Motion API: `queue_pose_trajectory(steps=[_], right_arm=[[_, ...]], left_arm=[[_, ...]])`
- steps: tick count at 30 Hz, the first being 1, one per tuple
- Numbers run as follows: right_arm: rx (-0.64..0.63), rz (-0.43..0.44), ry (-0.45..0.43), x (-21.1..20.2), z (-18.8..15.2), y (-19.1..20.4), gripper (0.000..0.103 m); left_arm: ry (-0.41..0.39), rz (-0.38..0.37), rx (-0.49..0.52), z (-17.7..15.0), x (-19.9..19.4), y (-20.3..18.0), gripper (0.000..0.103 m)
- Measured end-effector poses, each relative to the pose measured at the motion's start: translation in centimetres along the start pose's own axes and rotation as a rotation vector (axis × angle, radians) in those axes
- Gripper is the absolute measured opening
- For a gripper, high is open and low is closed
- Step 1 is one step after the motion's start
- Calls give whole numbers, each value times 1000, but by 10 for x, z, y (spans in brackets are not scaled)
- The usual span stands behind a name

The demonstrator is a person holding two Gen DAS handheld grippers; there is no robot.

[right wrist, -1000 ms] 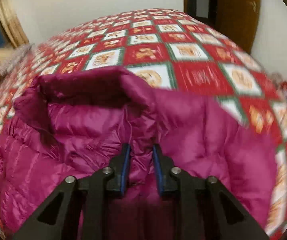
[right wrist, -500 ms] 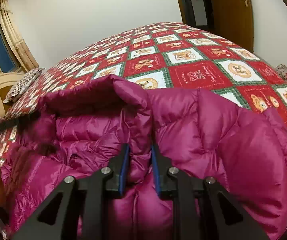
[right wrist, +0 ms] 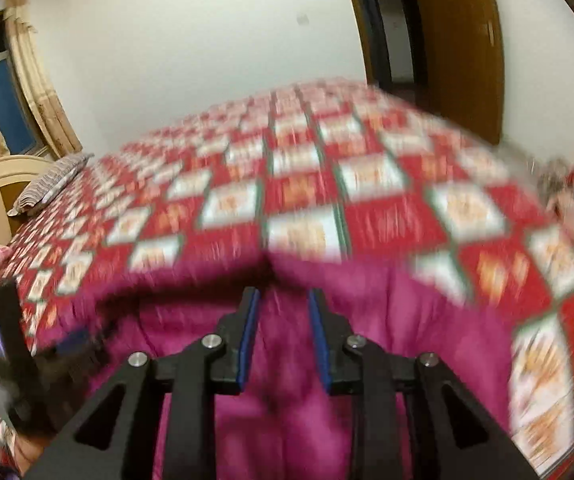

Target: Fold large clothes

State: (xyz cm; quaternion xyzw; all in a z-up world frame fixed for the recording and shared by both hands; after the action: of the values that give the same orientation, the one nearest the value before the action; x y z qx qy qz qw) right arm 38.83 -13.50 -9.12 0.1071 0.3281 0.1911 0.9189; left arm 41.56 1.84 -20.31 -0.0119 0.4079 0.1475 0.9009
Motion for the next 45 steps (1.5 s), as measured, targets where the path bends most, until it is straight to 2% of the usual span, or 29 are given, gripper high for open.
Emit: queue_pose_trajectory(steps=[3,5,7,8,9,11,14,16,19,21,23,24,26,31,35,37,41,45], right_arm=[[84,-9,84,39,22,0,29],[174,-27,150,64,10,-13,29],[241,-10,253,80,-20,-24,29],[232,5,255,81,-32,-26,29],[180,7,206,74,-37,-23,28],[73,-6,178,68,-47,-16,28],[68,0,156,65,-52,-17,28],[60,-2,152,64,-53,-17,28],[50,1,144,62,-54,-19,28],[44,-4,144,64,-53,-17,28],[31,-15,148,66,-52,-15,28],[26,-19,148,67,-52,-12,28],[26,-15,143,67,-51,-13,28],[36,-1,136,65,-51,-15,28],[39,-3,97,58,-52,-15,28],[50,-13,114,61,-52,-16,27],[-9,-74,150,70,-51,-7,28],[10,-54,150,69,-51,-12,28]], left_arm=[[9,-22,-6,1,0,1,64],[14,-56,-11,2,-2,4,64],[24,-94,-13,3,-10,13,64],[19,-105,-18,4,-17,17,64],[1,-109,-25,5,-28,23,64],[-46,-115,-43,13,-51,31,64],[-101,-154,-66,44,-74,26,64],[-114,-149,-36,63,-71,10,64],[-114,-87,66,79,-52,-23,64],[-66,-63,108,70,-29,-34,64],[37,-27,103,44,3,-32,64],[65,-42,85,34,12,-28,65],[46,-99,15,25,14,-13,65],[36,-37,62,24,16,-24,66],[30,-43,56,23,15,-22,67],[31,-40,58,24,19,-26,67],[32,-37,62,25,21,-27,68],[29,-17,77,25,16,-29,69]])
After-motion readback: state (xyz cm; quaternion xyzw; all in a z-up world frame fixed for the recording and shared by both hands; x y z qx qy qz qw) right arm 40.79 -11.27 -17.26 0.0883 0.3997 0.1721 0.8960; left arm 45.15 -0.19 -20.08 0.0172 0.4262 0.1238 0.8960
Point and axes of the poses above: each gripper's, at about its wrist camera, not at the fingertips, and x roughly the way its jaws point, y to its left, z to its top, the point moved 1 cm from there along x, roughly the way its jaws point, and after that the axes turned 12 degrees about z, right-handed, at the moved point
